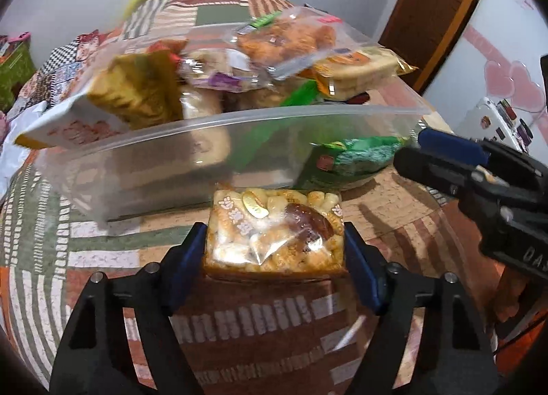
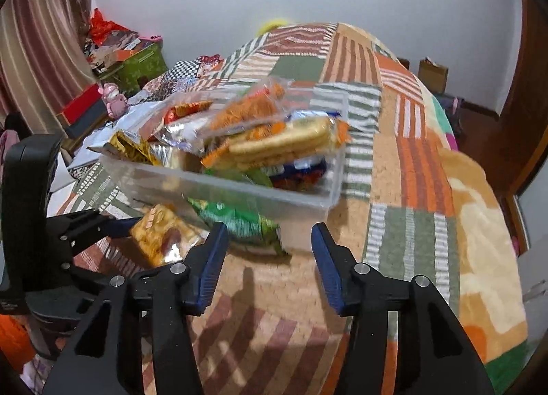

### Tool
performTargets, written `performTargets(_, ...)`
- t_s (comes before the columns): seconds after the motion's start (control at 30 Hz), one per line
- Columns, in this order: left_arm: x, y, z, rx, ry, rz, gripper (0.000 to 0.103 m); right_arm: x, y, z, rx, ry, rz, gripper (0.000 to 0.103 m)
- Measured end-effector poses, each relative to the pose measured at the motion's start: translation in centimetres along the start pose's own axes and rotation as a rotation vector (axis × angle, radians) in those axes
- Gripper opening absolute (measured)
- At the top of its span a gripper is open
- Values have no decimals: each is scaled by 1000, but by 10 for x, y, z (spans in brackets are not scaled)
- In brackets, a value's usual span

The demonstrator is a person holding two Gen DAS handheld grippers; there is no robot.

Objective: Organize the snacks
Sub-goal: 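Lift the peanut-cake pack with the left tool while the right tool grasps the green pea bag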

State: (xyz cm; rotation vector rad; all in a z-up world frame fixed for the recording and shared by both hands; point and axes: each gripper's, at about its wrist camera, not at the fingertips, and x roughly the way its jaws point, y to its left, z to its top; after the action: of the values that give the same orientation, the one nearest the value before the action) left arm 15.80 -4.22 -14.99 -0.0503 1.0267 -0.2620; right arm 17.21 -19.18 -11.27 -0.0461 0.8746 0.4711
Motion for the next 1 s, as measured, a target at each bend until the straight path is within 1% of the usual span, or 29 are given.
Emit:
performTargets(0.13,-9,11,-6,-10,-17,33,76,11,4,2,-11,33,45,47)
performTargets(0.23,-17,22,-14,-26,-23,55,76,19,10,-4,-20,84,100,47)
performTargets(0.3,-22,32,-18,-44,-18,59,76,21,17,-9,-48,116,136,47)
performTargets(0.47,-30,49,-23,-70,-9,68,76,25,29,-14,-132,147,100,49)
performTargets(0.5,-30,50,-24,-72,-9,70,76,28,30,-13,-138,156,89,57)
performTargets(0.53,-31,52,-24,-74,-9,71,76,30,30,-12,-140,159,82,70)
performTargets(0.6,-32,55,-26,-83,-12,67,76,34,31,-8,-162,157,67,79)
performTargets(0.77,-31,59,-30,-90,-11,61,76,50,36,-3,-234,215,53,80)
performTargets(0.83,-32,58,-30,-83,-12,62,76,55,37,-1,-246,225,59,86)
performTargets(0.93,-30,59,-29,-73,-10,62,77,63,34,-2,-225,264,104,96)
performTargets(1.0,-30,59,-30,-68,-8,65,79,71,33,-6,-234,303,106,97)
